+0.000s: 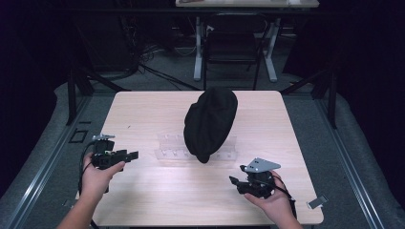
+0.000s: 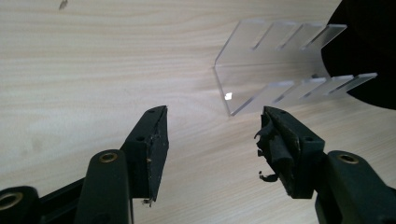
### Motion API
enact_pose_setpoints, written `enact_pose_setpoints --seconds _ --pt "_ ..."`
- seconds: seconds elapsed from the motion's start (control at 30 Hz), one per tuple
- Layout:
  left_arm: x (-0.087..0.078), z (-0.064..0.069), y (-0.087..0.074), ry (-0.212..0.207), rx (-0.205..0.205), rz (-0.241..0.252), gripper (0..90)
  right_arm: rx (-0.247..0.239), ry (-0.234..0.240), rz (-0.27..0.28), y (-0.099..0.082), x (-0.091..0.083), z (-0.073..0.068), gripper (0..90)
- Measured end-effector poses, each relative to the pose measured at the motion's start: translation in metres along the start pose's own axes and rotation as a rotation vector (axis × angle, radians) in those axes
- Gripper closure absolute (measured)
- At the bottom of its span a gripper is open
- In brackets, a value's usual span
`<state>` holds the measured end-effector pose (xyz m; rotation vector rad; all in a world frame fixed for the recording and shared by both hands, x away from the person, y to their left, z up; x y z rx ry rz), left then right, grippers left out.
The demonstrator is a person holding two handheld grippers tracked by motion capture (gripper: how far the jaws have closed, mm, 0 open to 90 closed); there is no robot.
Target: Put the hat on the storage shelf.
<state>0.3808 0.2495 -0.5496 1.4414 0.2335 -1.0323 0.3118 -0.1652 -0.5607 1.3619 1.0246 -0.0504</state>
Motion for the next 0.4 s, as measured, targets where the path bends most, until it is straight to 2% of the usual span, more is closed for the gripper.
enact_pose_setpoints --seconds 0.1,0.27,0.4 --pt "0.001 -0.005 -0.011 0.013 -0.014 0.022 42.7 0.013 -0.004 -0.005 -0.005 0.001 0.004 42.7" --pt "-0.002 -0.014 -0.027 0.058 -0.033 0.118 38.7 0.031 -0.019 -0.012 -0.012 0.000 0.011 42.6" --pt "-0.003 -0.015 -0.036 0.016 -0.091 0.172 38.3 0.051 -0.004 0.042 -0.009 -0.003 0.017 39.2"
Point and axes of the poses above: each handheld gripper's, and its own axes: x roughly forward along the jaws, y roughly out of its top, z roughly to its right, the point moved 6 cm from there along x, roughly forward along the jaws, and after that the axes turned 10 degrees about x, right-handed, at the moved point
